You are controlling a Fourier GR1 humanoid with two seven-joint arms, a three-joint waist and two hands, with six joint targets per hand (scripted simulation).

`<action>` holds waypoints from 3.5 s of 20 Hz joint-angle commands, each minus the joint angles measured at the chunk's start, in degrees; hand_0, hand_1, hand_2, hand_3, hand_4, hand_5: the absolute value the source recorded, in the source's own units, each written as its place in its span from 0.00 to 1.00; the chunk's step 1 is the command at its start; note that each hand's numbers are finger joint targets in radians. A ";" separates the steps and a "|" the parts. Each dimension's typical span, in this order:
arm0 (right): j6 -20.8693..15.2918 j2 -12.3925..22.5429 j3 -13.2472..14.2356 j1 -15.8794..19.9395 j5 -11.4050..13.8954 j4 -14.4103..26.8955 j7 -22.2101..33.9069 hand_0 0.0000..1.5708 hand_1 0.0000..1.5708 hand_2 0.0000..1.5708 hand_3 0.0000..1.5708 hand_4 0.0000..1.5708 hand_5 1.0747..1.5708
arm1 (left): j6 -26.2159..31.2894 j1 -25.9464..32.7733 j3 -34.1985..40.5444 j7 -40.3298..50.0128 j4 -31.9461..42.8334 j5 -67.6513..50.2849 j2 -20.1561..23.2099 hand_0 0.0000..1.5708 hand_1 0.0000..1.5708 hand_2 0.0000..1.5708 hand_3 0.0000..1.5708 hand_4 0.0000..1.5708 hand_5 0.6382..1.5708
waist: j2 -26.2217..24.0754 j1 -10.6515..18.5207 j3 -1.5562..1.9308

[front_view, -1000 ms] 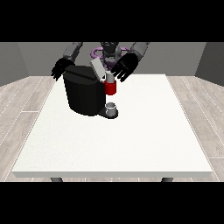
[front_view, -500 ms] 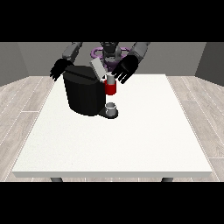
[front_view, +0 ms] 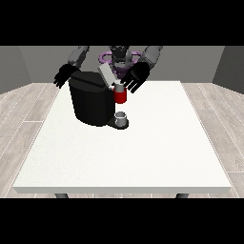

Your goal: Insert the coffee pod into the coffee machine and close the lid

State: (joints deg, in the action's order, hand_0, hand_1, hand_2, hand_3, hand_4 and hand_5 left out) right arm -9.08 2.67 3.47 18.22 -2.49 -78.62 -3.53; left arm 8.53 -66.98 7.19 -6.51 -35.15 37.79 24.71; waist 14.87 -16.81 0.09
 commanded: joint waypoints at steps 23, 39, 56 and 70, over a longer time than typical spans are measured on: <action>-1.70 -1.21 -0.37 1.26 0.71 1.43 -0.24 0.00 0.00 0.00 0.00 0.22 1.00 | 4.32 -0.97 -4.16 -1.80 0.49 5.65 1.19 0.00 0.00 0.00 0.00 0.00 1.00 | 0.09 1.22 -0.07; -0.60 -1.33 -0.91 -7.16 -0.41 0.28 -4.23 0.00 0.00 0.00 0.00 0.27 1.00 | 4.43 5.94 -2.35 -3.74 -1.57 4.41 -0.58 0.00 0.00 0.00 0.00 0.00 1.00 | -8.10 4.31 -0.09; 5.72 5.86 -0.75 -9.50 -1.61 -4.01 3.80 0.00 0.00 0.00 0.00 0.00 1.00 | 5.87 25.64 12.19 -6.86 -3.34 -18.26 -18.93 0.00 0.00 0.00 0.00 0.12 1.00 | -28.86 18.64 -0.10; 8.51 7.55 -2.54 -3.71 1.28 -2.08 5.22 0.00 0.00 0.00 0.00 0.14 1.00 | 7.91 37.55 9.81 -5.13 -13.48 -28.16 -24.60 0.00 0.00 0.00 0.00 0.09 1.00 | -26.66 25.82 -0.08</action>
State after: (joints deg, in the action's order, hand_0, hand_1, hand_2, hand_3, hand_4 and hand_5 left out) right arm 0.29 10.72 1.72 12.99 -3.34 -82.98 1.81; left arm 16.41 -32.28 19.00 -13.21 -45.67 12.71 1.77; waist -12.27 6.90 0.00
